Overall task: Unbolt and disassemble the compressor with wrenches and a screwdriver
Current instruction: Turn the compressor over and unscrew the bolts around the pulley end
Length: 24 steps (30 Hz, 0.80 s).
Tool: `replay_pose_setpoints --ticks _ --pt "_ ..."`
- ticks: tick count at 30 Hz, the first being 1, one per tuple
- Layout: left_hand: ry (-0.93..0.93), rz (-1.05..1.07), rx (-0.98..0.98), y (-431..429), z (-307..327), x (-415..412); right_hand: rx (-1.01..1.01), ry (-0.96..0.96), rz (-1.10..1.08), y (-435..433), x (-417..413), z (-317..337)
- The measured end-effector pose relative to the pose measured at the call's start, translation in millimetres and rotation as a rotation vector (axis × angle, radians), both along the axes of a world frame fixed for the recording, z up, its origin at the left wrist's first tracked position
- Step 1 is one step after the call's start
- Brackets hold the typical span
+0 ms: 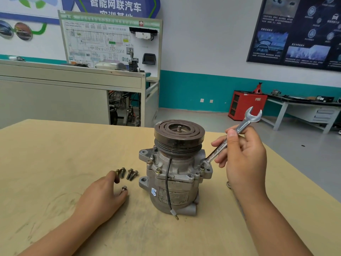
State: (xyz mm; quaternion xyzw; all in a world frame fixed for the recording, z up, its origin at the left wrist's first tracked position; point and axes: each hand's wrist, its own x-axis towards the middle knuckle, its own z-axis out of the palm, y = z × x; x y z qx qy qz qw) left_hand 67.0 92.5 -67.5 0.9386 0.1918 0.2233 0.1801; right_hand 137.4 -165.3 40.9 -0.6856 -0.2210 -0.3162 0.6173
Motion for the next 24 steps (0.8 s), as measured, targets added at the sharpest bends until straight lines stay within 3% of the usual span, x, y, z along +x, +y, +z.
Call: replay_pose_setpoints --ticks 7,18,21,24 --pt "-0.087 -0.073 -0.059 -8 12 -5 -0.018 -0.026 0.005 1 -2 2" --pt "-0.687 -0.527 -0.046 -68 107 -12 -0.094 -0.052 0.014 2 -3 6" --pt "-0.714 -0.639 -0.021 -83 135 -3 -0.124 -0.031 0.029 1 -2 9" --pt "-0.604 -0.717 -0.056 -95 160 13 -0.158 -0.01 0.05 0 -2 12"
